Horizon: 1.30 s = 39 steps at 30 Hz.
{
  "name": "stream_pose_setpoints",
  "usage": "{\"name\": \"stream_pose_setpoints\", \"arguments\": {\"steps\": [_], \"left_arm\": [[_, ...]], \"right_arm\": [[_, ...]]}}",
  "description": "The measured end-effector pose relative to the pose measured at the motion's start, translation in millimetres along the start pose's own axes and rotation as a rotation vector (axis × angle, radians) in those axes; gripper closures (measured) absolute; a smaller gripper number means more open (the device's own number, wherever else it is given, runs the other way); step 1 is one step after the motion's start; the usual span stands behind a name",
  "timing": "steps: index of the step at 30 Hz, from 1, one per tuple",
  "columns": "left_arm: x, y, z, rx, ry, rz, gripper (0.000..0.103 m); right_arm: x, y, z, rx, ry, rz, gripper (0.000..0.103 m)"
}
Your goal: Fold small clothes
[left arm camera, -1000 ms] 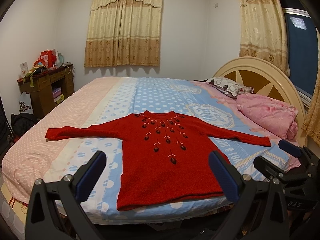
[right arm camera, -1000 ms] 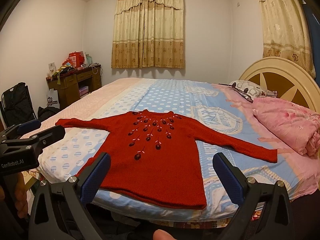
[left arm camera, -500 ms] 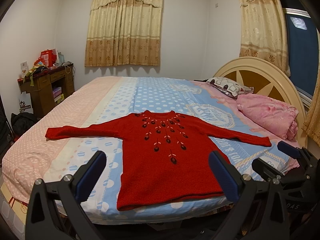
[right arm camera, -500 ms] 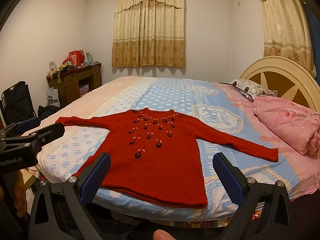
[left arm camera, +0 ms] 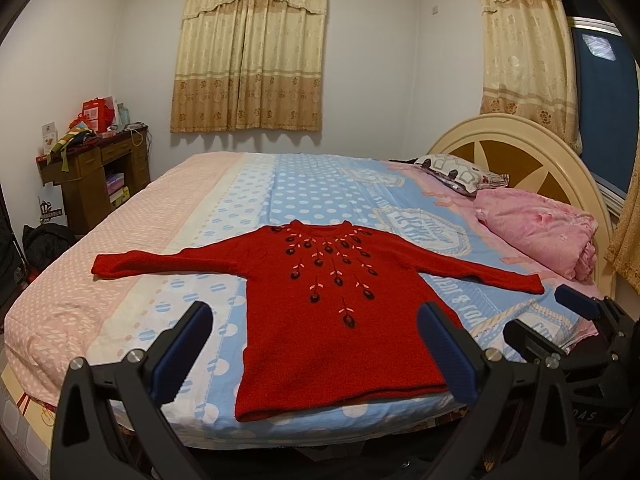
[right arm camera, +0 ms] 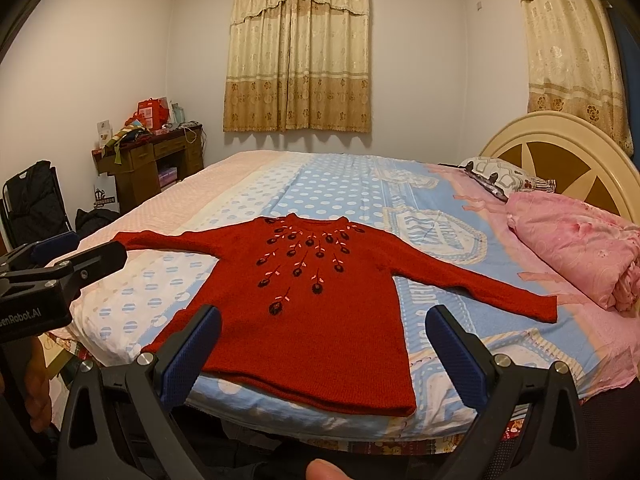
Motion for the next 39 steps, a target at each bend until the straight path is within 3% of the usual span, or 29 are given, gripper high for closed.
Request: {"name": "stream_pose_setpoints", "arguments": {"steps": [23, 27, 39], "left_arm": [[-7.9, -1.8, -13.3, -0.023, 0.006, -0.006, 0.0], [-16.3, 2.7, -27.8, -0.026, 0.009, -0.019, 0.0], [-29.5, -0.2, -107.2, -0.161, -0.005, -0.051, 0.0]], "right_arm": [[5.4, -0.9, -11.7, -0.011, 0.018, 0.005, 0.001], [22.8, -0.5, -31.8, -0.029, -0.021, 0.007, 0.001], [96.3, -22.6, -109.6, -0.16, -0.118, -0.075, 0.001]]}}
Point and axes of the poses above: each gripper's, at about its wrist camera, not at the fingertips, and z roughly against the way its jaws point, x to its right, y to its top, the point moved 3 cm from there along -z, roughly the way its jaws point
